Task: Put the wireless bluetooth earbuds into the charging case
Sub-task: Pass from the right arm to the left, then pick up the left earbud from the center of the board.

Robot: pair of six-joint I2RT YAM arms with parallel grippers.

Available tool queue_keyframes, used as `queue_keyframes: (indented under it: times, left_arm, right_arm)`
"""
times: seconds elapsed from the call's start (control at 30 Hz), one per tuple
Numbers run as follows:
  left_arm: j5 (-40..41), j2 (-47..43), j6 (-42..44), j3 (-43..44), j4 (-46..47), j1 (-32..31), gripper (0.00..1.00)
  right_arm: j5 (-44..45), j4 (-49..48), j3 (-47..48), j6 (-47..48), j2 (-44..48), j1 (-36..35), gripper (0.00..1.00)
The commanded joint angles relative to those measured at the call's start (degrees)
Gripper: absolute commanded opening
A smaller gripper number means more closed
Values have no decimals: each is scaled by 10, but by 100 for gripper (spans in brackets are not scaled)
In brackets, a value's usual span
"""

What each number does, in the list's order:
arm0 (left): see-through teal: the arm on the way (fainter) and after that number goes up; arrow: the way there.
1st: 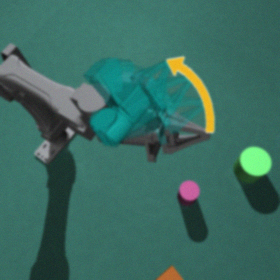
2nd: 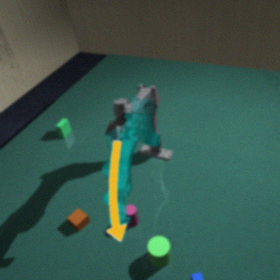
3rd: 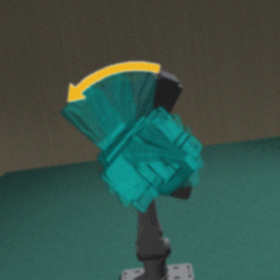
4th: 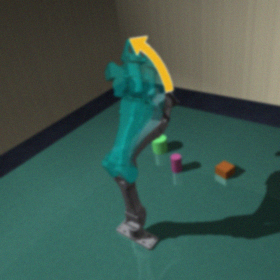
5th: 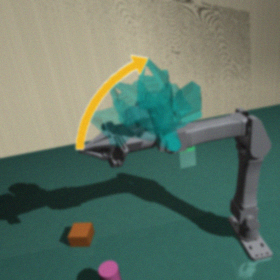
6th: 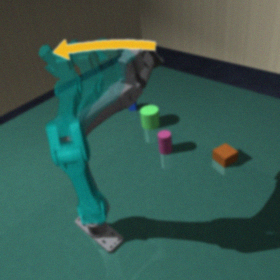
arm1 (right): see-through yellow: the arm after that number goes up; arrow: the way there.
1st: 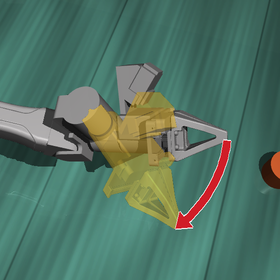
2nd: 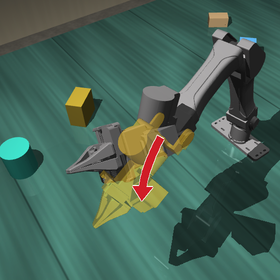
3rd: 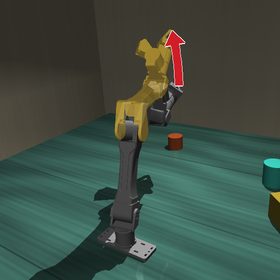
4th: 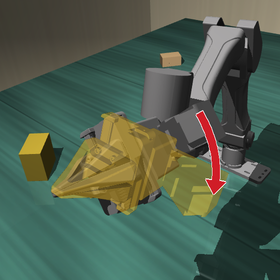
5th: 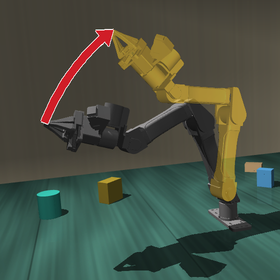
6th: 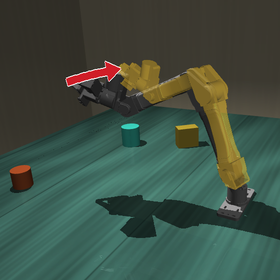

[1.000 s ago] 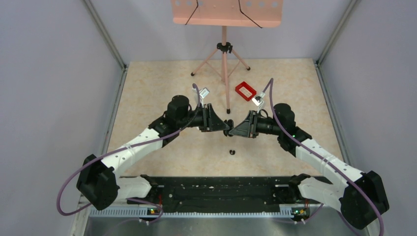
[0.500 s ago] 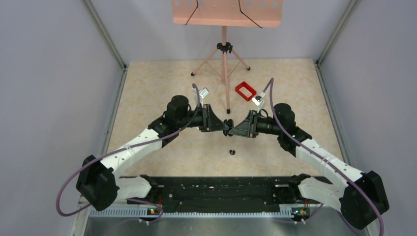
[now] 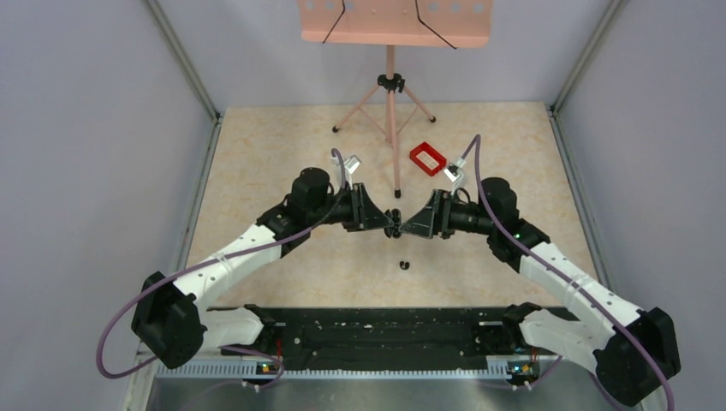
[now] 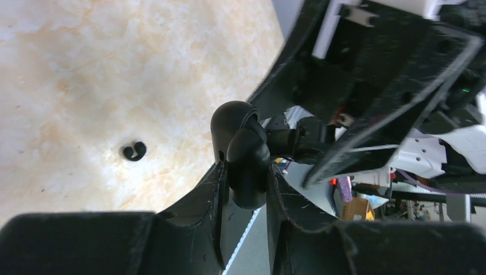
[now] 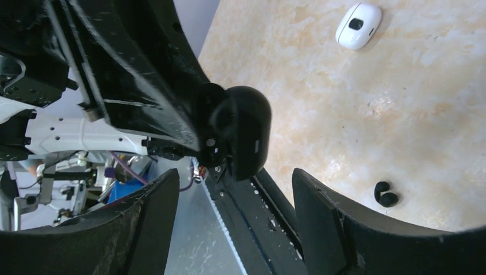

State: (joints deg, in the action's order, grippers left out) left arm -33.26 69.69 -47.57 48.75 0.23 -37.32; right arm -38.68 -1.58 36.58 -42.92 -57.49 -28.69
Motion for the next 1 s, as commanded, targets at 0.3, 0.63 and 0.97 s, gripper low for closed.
queue_keyframes:
  times: [0.3,0.63,0.97]
  left_arm:
    - [56,-9,20,21,-89,37,0]
    - [34,-42,20,-8,-107,89,0]
    - [10,-19,6,-18,-74,90,0]
  right_arm:
    - [363,316,76,165,77,-118,48]
    - [415,168,-63,70,16,-188,32]
    - [410,117,-43,94,-91,-209,38]
